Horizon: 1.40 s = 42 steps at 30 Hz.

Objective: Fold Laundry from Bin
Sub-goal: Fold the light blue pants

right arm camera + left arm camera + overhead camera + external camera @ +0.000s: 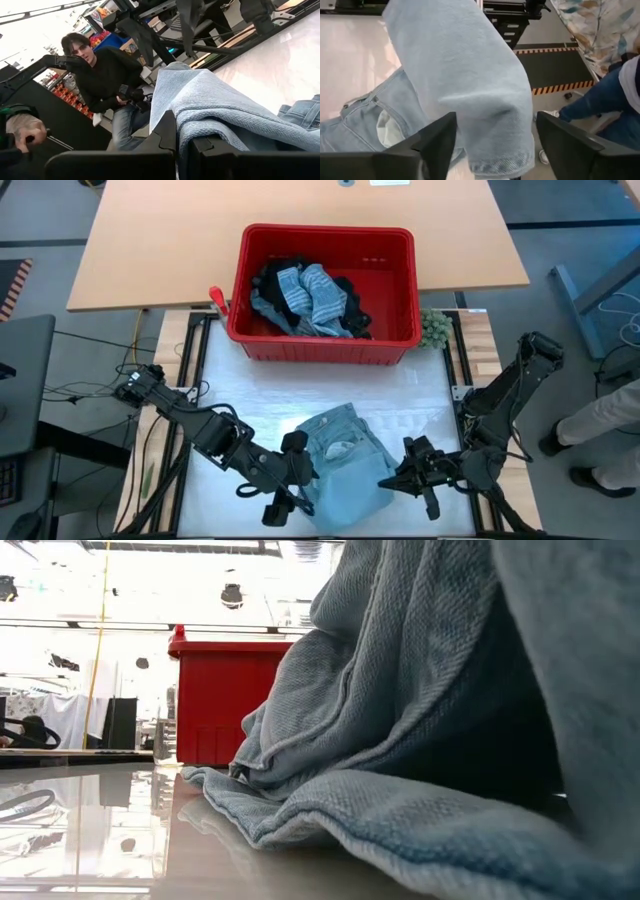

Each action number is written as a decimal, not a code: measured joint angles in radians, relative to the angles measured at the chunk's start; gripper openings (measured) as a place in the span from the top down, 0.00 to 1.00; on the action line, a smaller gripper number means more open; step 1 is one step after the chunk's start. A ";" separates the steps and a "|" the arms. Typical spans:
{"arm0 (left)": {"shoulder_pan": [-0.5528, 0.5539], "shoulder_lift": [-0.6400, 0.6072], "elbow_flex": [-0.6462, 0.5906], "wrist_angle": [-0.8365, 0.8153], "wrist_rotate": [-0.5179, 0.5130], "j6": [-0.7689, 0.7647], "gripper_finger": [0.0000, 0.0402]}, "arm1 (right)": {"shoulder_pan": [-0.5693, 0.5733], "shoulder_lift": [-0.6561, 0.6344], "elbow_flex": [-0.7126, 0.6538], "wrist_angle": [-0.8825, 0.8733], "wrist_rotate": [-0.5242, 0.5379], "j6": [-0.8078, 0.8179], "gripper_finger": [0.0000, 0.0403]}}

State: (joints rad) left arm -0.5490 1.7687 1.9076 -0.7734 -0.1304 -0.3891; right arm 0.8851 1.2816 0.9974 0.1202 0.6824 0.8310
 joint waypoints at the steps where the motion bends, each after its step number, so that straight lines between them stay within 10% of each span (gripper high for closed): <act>1: 0.001 0.000 0.000 0.000 0.003 -0.003 0.30 | -0.004 0.000 0.000 0.000 -0.006 0.000 0.92; 25: 0.001 0.000 -0.163 0.142 0.018 -0.260 0.22 | -0.057 0.000 0.000 0.009 -0.033 0.021 0.92; 36: 0.011 0.061 -0.164 0.164 0.045 -0.294 0.46 | -0.051 0.000 0.000 0.098 -0.029 0.009 0.92; 42: 0.016 0.051 -0.159 0.190 0.024 -0.299 0.91 | -0.046 -0.005 0.000 0.136 -0.025 -0.047 0.92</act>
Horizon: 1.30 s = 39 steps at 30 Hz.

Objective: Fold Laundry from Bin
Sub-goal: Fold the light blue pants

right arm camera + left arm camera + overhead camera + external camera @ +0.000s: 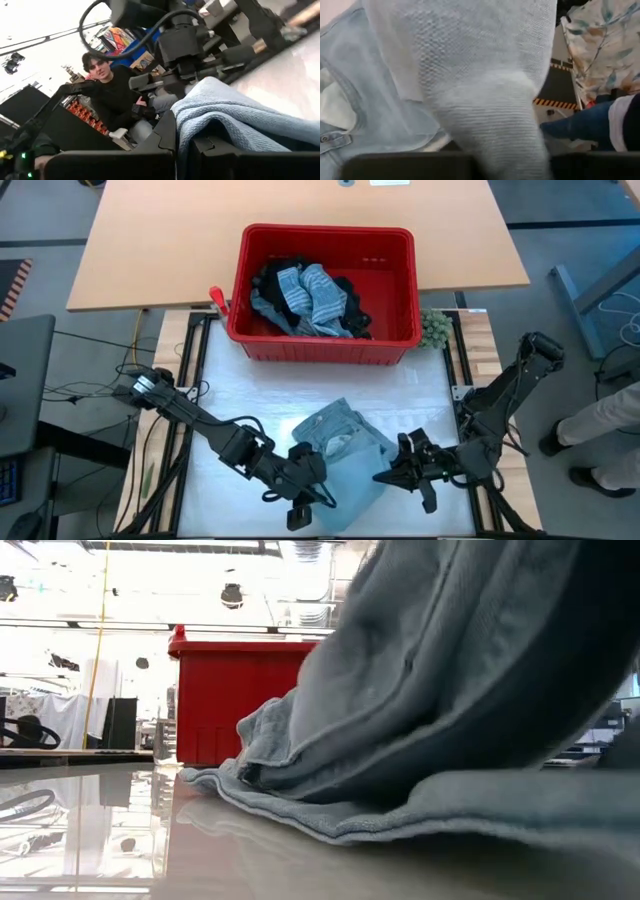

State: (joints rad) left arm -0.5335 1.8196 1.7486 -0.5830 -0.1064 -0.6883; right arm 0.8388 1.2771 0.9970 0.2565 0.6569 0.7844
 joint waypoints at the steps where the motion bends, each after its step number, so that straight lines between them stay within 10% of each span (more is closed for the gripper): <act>1: 0.000 -0.004 0.009 -0.008 -0.005 0.006 0.95 | -0.001 -0.004 0.000 0.015 0.000 -0.026 0.92; 10: 0.068 -0.082 0.281 -0.306 -0.064 0.122 0.99 | -0.197 -0.142 0.000 0.048 -0.069 -0.265 0.92; 17: 0.272 -0.083 0.610 -0.742 -0.078 0.289 0.99 | -0.681 -0.179 0.016 0.125 -0.592 -0.357 0.92; 25: 0.558 -0.190 0.608 -0.710 -0.029 0.552 0.99 | -1.073 -0.029 0.319 0.136 -1.119 -0.381 0.92; 32: 0.444 -0.216 0.606 -0.650 -0.093 0.719 0.99 | -1.021 0.041 0.514 -0.098 -1.361 -0.496 0.93; 39: 0.143 -0.147 0.606 -0.755 -0.232 0.534 0.99 | -0.651 -0.040 0.471 -0.439 -1.018 -0.600 0.93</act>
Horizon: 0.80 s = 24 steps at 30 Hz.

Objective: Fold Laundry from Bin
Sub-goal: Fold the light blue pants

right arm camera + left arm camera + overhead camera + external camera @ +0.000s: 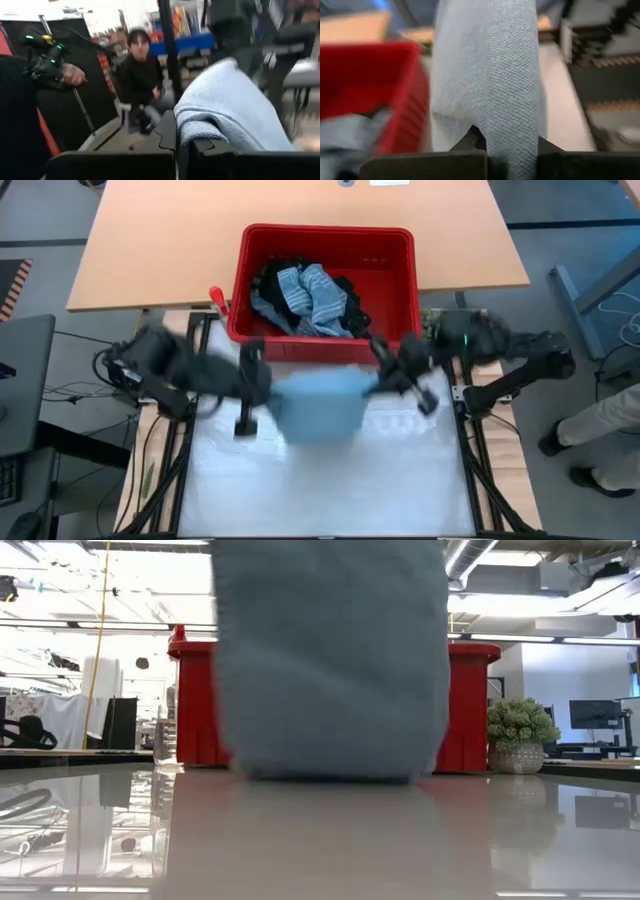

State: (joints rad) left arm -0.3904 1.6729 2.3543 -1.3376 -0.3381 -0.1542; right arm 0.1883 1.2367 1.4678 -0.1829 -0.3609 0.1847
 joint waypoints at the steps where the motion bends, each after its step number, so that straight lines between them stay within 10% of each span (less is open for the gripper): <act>1: -0.041 0.025 0.000 -0.019 0.001 -0.044 0.99 | 0.074 -0.003 -0.039 0.010 0.081 0.029 0.93; 12: -0.296 0.395 -0.002 0.054 0.129 -0.363 0.99 | 0.657 0.223 -0.420 0.678 0.841 0.470 0.92; 24: -0.209 0.445 -0.002 0.068 0.202 -0.310 0.99 | 0.528 0.310 -0.417 0.639 0.926 0.703 0.92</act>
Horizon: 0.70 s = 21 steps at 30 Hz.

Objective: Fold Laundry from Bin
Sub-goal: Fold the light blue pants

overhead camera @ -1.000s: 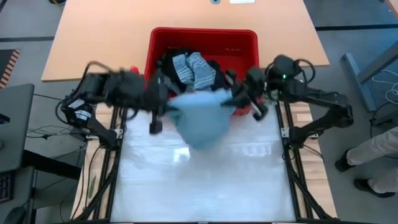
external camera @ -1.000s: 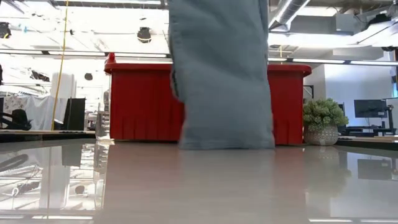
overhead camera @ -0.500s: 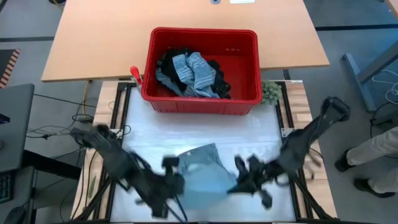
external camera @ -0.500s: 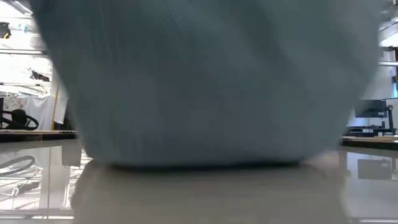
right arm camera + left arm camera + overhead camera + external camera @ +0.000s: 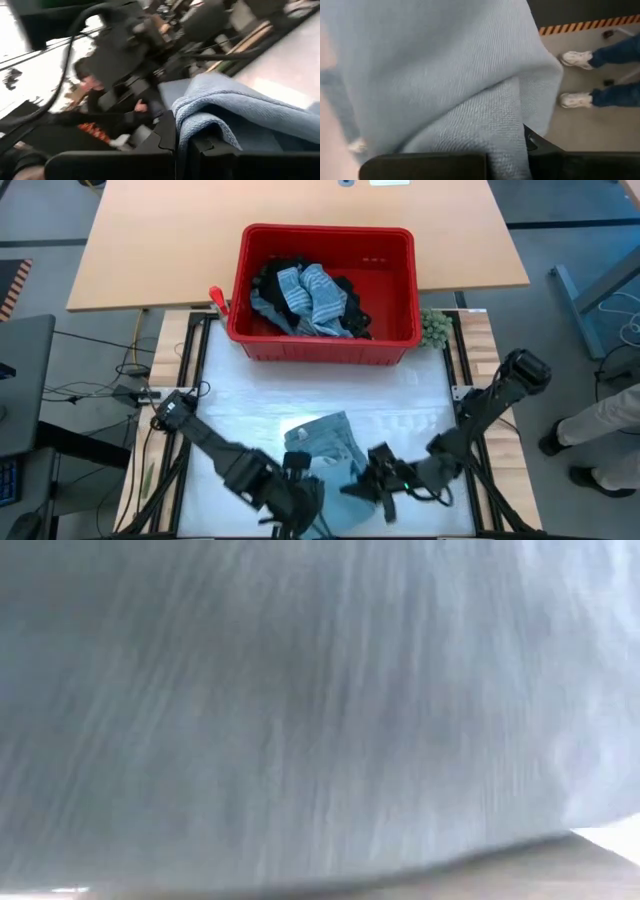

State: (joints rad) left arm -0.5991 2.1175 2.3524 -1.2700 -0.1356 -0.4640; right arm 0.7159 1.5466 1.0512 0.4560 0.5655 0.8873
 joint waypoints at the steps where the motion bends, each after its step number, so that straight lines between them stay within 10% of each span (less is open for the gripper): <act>1: 0.014 -0.005 0.000 -0.017 0.001 0.015 0.99 | -0.021 -0.017 0.000 -0.043 -0.007 0.008 0.92; 8: 0.099 -0.067 -0.153 -0.049 -0.074 0.077 0.99 | -0.159 -0.169 -0.177 -0.149 -0.043 0.083 0.93; 21: 0.424 -0.519 -1.212 0.731 0.174 0.061 0.99 | -0.505 -0.118 -0.435 0.047 -0.198 0.054 0.92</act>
State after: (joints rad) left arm -0.1749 1.5985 1.1406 -0.5394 0.0383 -0.4033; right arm 0.2109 1.4288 0.6164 0.5033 0.3680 0.9408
